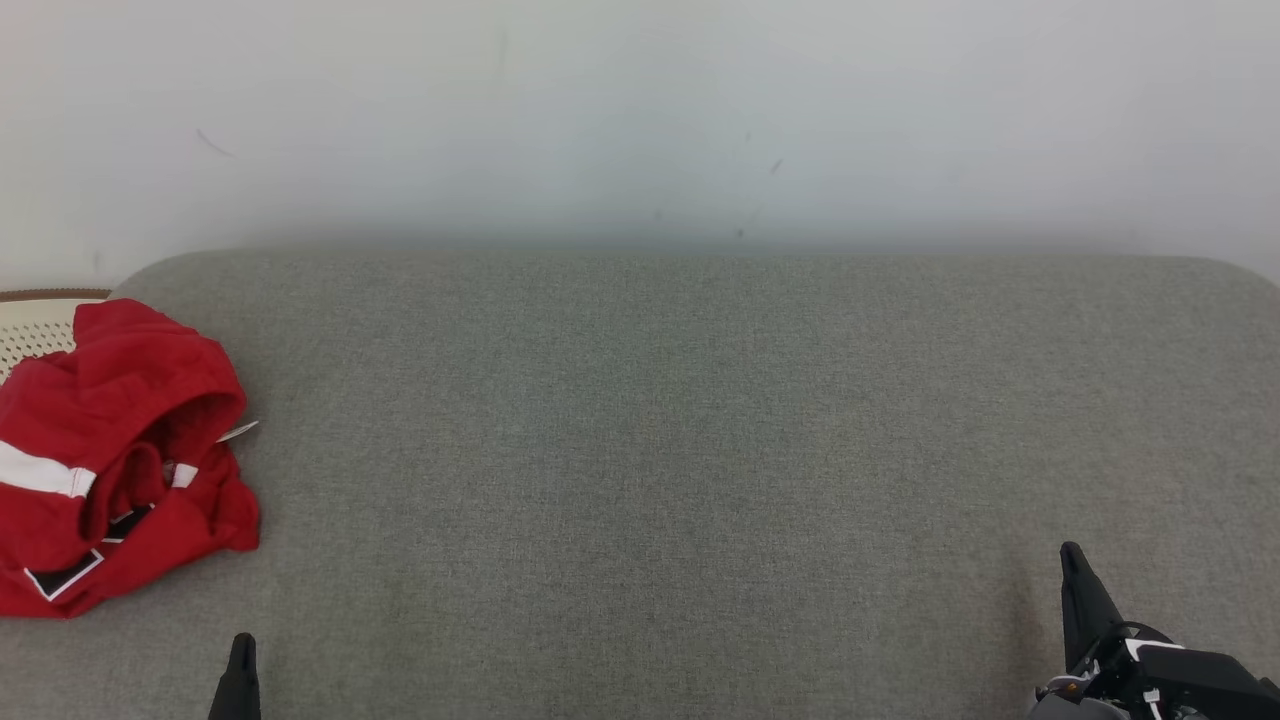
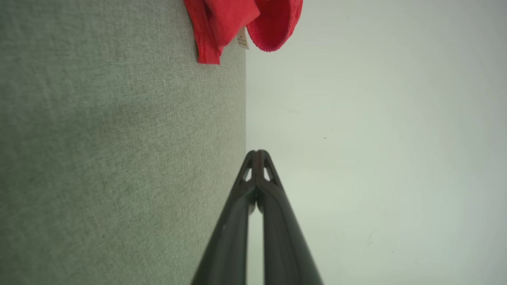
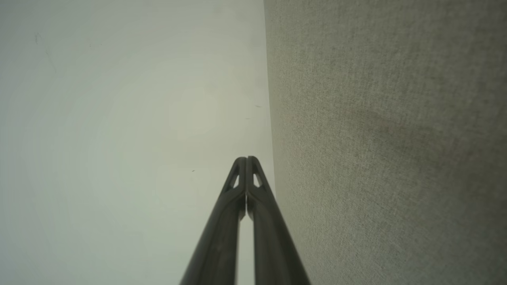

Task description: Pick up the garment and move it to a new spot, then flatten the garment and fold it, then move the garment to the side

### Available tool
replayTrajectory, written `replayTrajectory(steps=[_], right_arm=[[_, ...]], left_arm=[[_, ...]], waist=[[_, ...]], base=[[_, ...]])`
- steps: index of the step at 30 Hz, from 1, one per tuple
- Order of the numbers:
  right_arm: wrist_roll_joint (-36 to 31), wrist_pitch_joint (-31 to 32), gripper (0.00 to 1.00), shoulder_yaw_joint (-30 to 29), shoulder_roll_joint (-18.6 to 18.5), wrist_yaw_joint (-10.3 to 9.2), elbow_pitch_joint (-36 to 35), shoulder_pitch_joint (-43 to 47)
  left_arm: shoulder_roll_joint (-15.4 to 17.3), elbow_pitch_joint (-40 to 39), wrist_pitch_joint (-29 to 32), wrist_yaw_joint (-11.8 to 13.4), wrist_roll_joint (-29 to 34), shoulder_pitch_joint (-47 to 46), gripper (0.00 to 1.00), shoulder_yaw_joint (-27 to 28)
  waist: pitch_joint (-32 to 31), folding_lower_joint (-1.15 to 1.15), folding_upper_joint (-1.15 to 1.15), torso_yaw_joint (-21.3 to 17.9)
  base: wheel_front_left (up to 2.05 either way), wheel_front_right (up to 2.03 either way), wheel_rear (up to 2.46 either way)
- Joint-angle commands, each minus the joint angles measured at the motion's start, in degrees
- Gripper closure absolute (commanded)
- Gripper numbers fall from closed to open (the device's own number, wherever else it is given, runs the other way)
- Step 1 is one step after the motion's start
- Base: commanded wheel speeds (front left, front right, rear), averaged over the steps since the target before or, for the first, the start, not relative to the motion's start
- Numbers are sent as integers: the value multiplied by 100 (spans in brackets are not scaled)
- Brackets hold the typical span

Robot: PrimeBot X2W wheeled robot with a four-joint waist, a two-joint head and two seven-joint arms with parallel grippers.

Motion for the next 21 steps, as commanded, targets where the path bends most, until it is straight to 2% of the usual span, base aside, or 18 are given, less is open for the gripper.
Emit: replayTrajectory(steps=[1,21], right_arm=[[-5,0,100,7,11,5,6,-54],[-5,0,100,6,11,5,7,-54]], left_arm=[[-6,-2,14,-20,-24,-38,100,2],[-6,-2,14,-20,-24,-38,100,2]], waist=[[0,0,0,0],[0,0,0,0]], base=[[0,0,0],[0,0,0]])
